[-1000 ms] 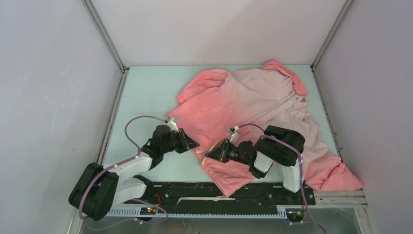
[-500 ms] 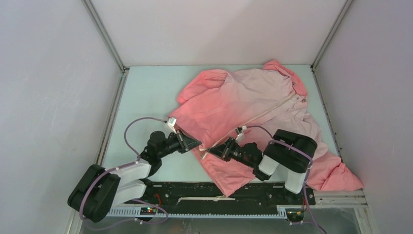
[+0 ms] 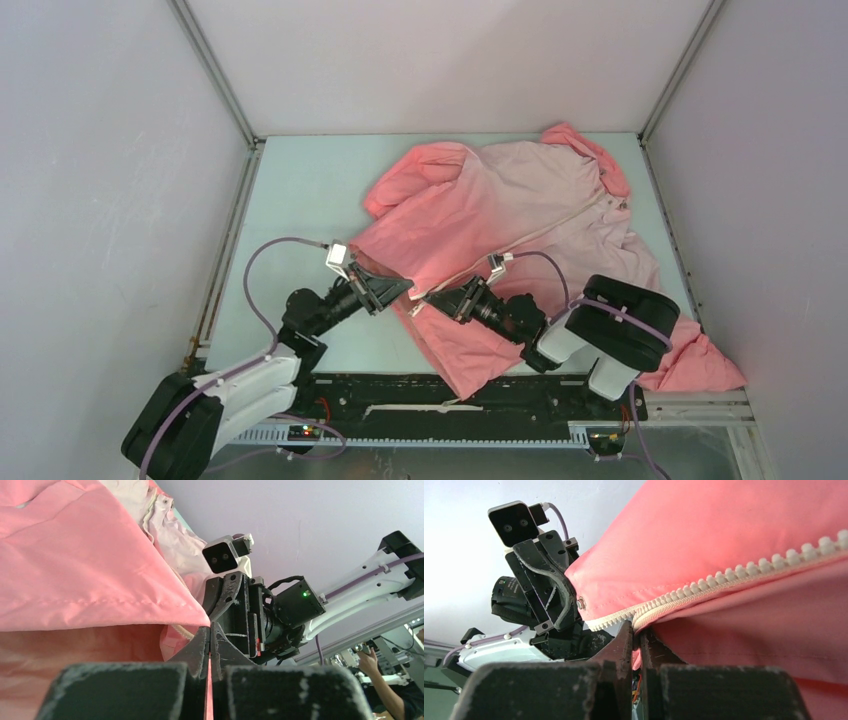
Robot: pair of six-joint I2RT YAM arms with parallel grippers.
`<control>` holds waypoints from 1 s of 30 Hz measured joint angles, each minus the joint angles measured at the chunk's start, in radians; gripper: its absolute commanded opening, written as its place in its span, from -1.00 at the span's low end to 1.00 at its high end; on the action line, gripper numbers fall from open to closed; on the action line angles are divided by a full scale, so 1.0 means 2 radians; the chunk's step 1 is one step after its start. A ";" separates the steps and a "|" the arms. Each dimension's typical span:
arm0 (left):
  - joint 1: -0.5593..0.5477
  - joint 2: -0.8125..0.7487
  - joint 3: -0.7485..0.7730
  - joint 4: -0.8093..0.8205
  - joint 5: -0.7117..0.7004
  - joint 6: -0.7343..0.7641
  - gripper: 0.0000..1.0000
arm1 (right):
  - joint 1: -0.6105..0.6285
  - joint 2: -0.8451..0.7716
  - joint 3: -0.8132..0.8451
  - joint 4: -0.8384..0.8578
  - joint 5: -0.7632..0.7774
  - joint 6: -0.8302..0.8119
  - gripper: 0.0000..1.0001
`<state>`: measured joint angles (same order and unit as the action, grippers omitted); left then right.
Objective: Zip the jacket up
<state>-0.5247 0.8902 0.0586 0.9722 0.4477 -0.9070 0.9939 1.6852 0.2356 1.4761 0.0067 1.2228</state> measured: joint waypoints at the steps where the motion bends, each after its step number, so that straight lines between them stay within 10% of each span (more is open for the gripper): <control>1: -0.001 -0.002 0.000 0.001 0.000 0.001 -1.00 | 0.002 -0.005 0.000 0.000 0.003 -0.006 -1.00; 22: -0.018 0.041 -0.007 0.084 -0.020 0.007 -1.00 | 0.032 -0.044 -0.001 0.000 0.053 -0.070 -1.00; 30: -0.021 -0.043 0.010 -0.164 -0.089 0.006 0.26 | 0.031 -0.030 -0.030 -0.003 0.033 -0.093 -1.00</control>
<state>-0.5674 0.8040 0.0792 0.6441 0.2691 -0.8940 1.0561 1.6245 0.1761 1.4708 0.0731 1.0374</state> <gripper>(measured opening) 0.488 0.053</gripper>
